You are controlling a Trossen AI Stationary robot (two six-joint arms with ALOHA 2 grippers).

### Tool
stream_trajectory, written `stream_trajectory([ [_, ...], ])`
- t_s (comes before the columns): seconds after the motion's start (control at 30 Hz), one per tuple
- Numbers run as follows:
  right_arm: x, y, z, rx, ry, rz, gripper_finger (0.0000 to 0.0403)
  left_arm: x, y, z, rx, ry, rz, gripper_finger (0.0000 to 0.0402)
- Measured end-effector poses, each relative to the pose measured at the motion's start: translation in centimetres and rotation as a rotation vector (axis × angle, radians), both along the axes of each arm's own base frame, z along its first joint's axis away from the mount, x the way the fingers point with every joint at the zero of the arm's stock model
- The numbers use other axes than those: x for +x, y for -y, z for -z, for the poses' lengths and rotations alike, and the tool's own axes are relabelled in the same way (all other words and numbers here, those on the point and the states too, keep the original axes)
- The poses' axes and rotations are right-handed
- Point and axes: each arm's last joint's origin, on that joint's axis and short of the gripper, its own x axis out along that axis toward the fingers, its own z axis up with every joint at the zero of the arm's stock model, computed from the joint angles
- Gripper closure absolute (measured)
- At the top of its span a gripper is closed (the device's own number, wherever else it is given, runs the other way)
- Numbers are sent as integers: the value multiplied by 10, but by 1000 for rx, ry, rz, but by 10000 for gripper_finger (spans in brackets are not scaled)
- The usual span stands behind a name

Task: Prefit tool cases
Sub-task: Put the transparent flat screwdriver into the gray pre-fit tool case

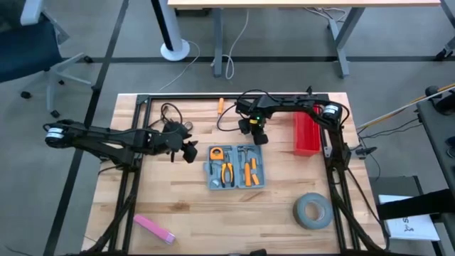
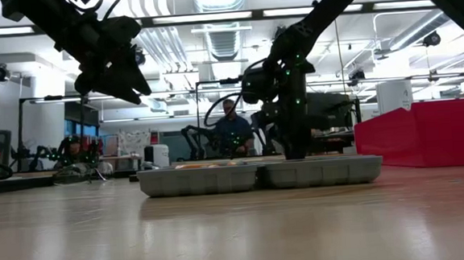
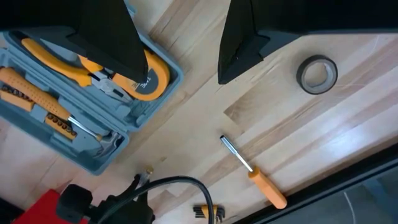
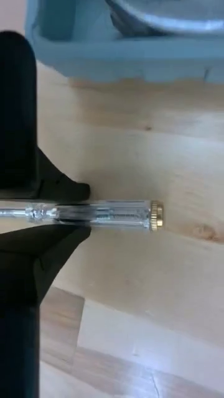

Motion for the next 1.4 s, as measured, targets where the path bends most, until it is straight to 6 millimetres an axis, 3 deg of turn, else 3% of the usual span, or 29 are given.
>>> stream_trajectory([
  [0.27, -4, -10, -22, -17, 12, -19, 381, 0, 0, 0, 0, 1, 0, 198],
  [0.63, 3, -61, -62, 7, 113, -97, 381, 1, 0, -1, 0, 16, -1, 198],
  [0.93, 12, -103, -64, 37, 121, -190, 364, 2, 0, -2, -3, 28, -3, 198],
  [1.2, 21, -141, -65, 31, 155, -320, 374, 2, 0, -3, -3, 40, -3, 198],
  [1.4, 25, -158, -65, 19, 182, -414, 365, 3, 0, -3, -4, 46, -3, 198],
])
